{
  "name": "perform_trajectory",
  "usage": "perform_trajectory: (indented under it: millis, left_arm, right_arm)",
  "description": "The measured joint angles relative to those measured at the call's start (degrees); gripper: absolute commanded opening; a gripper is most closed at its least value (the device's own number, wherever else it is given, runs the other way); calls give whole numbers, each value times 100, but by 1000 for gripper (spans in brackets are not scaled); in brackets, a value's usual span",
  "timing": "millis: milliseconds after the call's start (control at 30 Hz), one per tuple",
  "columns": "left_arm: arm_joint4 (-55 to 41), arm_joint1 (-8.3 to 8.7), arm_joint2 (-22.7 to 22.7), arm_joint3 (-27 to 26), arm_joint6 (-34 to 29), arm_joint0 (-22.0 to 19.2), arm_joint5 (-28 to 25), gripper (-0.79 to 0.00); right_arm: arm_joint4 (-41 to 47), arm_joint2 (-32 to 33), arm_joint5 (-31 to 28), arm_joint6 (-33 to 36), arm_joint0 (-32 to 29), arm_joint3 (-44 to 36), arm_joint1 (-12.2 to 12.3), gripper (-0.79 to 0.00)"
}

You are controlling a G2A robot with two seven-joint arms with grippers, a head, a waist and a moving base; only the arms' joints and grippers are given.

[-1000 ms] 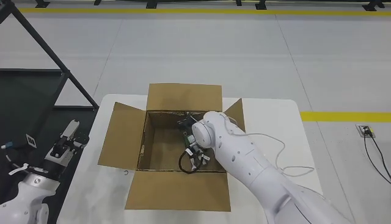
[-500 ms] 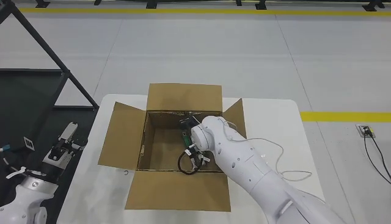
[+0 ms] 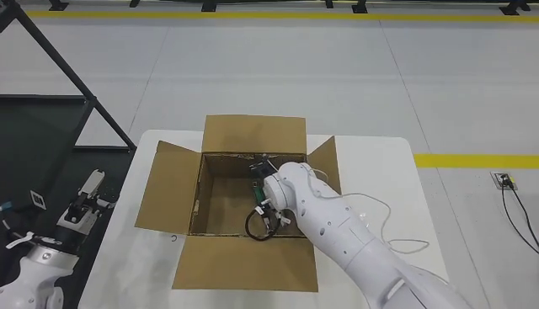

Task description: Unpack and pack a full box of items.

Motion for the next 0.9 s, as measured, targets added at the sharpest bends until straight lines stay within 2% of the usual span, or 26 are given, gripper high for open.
perform_trajectory:
  millis: [233,333,400,433,700,833,900]
  left_arm:
    - [-27,1,-42,30,18,9,-23,0]
    - [-35,3,-54,47,17,-1,-25,0]
    - [-40,4,-57,53,14,-11,-21,0]
    - [-43,4,-56,55,10,-16,-21,0]
    - [-29,10,17,104,-23,-120,4,0]
    - [-6,15,82,127,-58,-205,16,0]
    - [7,18,121,140,-82,-256,25,0]
  right_arm:
    - [145,96,-170,-293,-4,379,-76,-425]
    - [179,114,-241,-340,16,514,-113,-570]
    - [186,117,-261,-365,31,562,-143,-767]
    - [189,120,-269,-389,37,563,-154,-785]
    - [81,229,-579,-435,28,-18,-117,-785]
    - [-117,390,-792,-84,-109,-803,43,-785]
    - [-334,515,-788,211,-293,-1449,174,-785]
